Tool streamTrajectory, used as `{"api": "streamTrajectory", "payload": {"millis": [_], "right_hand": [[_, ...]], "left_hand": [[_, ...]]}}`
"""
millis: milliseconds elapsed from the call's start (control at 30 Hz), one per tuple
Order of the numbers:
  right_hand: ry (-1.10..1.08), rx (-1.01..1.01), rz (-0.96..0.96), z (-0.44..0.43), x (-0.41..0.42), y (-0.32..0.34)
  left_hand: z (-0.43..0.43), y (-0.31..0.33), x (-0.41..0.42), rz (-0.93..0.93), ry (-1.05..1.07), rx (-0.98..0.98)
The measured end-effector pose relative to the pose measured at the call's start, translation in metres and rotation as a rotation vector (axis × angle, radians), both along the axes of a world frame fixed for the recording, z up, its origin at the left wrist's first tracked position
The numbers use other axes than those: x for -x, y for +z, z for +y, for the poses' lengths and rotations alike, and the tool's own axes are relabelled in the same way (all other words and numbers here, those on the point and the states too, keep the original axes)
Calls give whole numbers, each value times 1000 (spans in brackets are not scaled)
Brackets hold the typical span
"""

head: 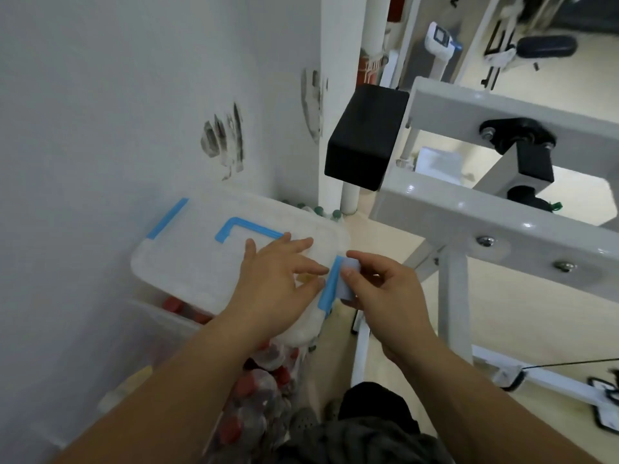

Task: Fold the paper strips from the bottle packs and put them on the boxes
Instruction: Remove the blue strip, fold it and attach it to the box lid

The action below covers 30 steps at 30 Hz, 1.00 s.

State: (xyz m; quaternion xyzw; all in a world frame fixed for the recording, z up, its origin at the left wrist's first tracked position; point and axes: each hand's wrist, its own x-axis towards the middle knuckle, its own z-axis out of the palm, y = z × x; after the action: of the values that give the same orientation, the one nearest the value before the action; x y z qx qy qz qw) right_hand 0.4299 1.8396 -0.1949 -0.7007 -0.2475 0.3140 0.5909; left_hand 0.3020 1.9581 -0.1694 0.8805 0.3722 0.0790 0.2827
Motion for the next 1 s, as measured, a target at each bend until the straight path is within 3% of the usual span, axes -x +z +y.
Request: {"api": "streamTrajectory", "payload": {"millis": [700,900,1000], "right_hand": [[-21,-2,81,1,-20,-3],[-107,53,-111,0,-32,4],[-76,14,-214,1,-32,14]], "left_hand": [[-1,3,-17,168,75,-39],[-15,4,-30,223,111,-117],[-18,6,-26,23,169,-62]]}}
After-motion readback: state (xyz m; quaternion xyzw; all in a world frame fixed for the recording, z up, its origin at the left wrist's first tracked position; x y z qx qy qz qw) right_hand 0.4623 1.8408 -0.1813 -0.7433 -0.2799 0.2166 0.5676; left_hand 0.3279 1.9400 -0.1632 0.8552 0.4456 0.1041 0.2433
